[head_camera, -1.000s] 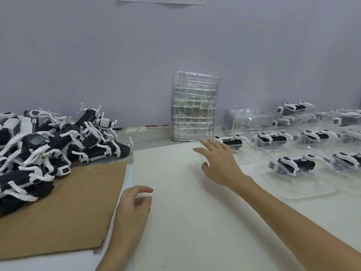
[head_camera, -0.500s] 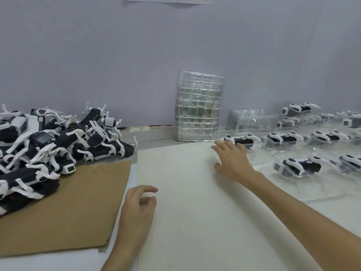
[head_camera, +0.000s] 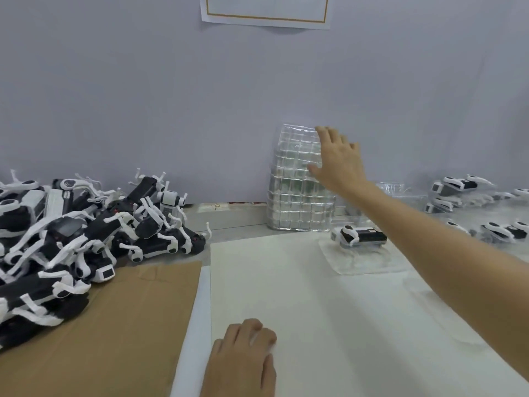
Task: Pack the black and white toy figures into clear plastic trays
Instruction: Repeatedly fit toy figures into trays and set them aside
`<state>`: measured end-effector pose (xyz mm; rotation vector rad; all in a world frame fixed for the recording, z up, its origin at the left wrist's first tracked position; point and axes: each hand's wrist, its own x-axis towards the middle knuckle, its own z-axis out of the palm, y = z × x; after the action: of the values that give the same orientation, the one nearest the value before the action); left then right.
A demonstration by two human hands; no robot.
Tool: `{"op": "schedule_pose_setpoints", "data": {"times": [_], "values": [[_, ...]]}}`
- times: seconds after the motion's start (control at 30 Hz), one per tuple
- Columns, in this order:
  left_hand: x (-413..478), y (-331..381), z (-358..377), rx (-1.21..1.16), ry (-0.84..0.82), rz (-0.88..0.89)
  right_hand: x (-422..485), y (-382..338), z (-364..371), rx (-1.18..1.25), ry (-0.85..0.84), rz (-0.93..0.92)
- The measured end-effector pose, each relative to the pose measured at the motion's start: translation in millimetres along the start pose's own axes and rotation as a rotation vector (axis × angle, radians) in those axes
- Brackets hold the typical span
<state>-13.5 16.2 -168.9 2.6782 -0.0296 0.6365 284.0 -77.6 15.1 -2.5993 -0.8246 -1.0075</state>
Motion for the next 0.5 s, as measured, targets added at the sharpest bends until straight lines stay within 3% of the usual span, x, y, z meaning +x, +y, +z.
{"op": "schedule_pose_setpoints", "data": {"times": [0.1,0.23,0.37,0.5], "values": [[2.8,-2.8,2.6,0.066,0.106,0.036,30.1,2.0,7.9,-0.146,-0.09,0.006],[5.7,-6.6,5.8,0.092,0.116,-0.003,48.4,6.8,17.8,-0.295,-0.157,0.024],[8.4,-7.3,6.6,0.118,0.142,-0.01,57.7,7.7,14.3,-0.327,-0.115,0.021],[5.8,-7.3,4.6,0.134,0.111,0.019,58.8,1.8,-1.5,-0.264,0.047,0.047]]}}
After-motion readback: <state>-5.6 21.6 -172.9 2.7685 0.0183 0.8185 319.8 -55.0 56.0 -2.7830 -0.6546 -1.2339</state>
